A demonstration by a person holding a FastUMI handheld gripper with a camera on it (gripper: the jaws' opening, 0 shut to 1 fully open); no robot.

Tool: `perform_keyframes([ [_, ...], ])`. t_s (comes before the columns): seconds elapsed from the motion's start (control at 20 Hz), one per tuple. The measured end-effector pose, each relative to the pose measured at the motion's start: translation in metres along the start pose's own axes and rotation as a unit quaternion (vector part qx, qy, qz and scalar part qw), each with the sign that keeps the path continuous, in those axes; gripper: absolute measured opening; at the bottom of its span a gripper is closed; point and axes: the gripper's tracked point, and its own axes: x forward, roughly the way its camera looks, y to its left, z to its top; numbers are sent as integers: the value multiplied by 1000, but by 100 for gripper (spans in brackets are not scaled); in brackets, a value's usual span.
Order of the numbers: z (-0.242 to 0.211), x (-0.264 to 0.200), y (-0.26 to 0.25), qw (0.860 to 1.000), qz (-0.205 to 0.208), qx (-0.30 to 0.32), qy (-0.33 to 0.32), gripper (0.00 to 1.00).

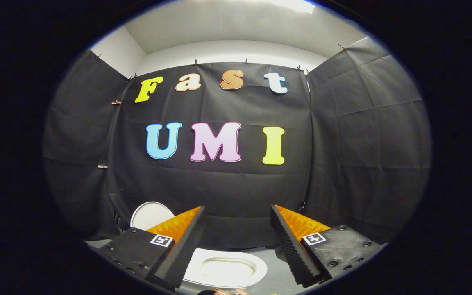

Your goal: Open the toilet lid.

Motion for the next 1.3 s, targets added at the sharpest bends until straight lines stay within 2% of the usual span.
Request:
perform_keyframes([
  [0.2, 6, -2, -14, 1000, 4, 7, -16, 99],
  [0.55, 21, -8, -2, 996, 52, 60, -47, 99],
  [1.0, 11, -6, 9, 995, 70, 41, -55, 98],
  [1.3, 15, -10, 14, 993, 81, 53, -69, 98],
])
